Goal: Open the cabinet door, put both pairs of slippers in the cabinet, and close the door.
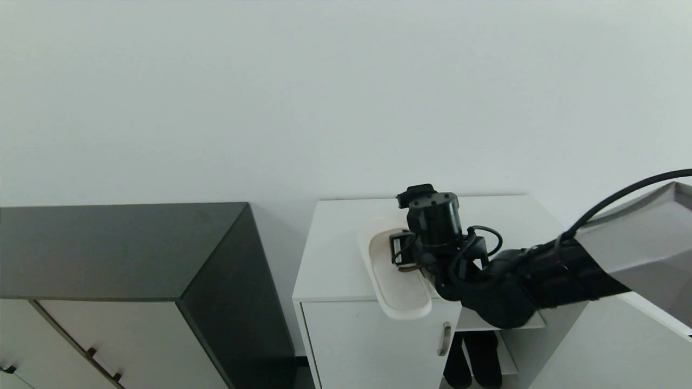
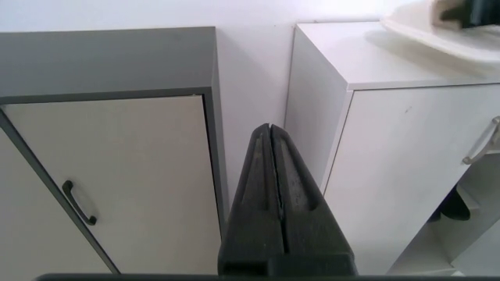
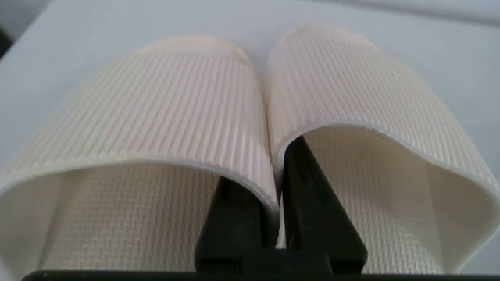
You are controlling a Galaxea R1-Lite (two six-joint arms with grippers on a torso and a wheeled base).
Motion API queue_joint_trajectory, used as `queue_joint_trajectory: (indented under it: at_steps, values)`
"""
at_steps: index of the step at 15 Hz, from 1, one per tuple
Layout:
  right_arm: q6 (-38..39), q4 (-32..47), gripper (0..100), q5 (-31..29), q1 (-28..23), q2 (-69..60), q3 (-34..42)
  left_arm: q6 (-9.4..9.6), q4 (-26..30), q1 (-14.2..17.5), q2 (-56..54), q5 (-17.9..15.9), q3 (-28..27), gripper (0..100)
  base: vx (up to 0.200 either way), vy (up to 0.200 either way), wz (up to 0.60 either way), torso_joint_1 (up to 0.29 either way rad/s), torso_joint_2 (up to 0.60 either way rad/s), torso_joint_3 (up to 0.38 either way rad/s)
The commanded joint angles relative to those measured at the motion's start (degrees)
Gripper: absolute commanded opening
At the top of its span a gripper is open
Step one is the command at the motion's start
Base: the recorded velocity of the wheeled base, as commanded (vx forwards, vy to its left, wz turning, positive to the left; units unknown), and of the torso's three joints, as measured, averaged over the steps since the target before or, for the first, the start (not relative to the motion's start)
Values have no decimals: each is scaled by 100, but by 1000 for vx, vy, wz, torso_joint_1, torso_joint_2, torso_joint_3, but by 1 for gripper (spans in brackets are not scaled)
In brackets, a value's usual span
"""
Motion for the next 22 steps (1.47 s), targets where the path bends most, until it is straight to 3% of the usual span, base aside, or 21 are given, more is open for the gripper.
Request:
queue_joint_trajectory:
  at_steps: [1, 9, 22]
  values:
    - [1, -334, 0, 87, 501, -1155, 1384, -1, 2, 1, 4, 7, 0, 0, 0, 0, 0, 0, 0, 0]
    - [45, -369, 0, 96, 650, -1164, 1691, -1, 2, 1, 4, -2, 0, 0, 0, 0, 0, 0, 0, 0]
    - [18, -651, 0, 60, 765, -909, 1823, -1, 2, 1, 4, -11, 0, 0, -185, 0, 0, 3, 0, 3]
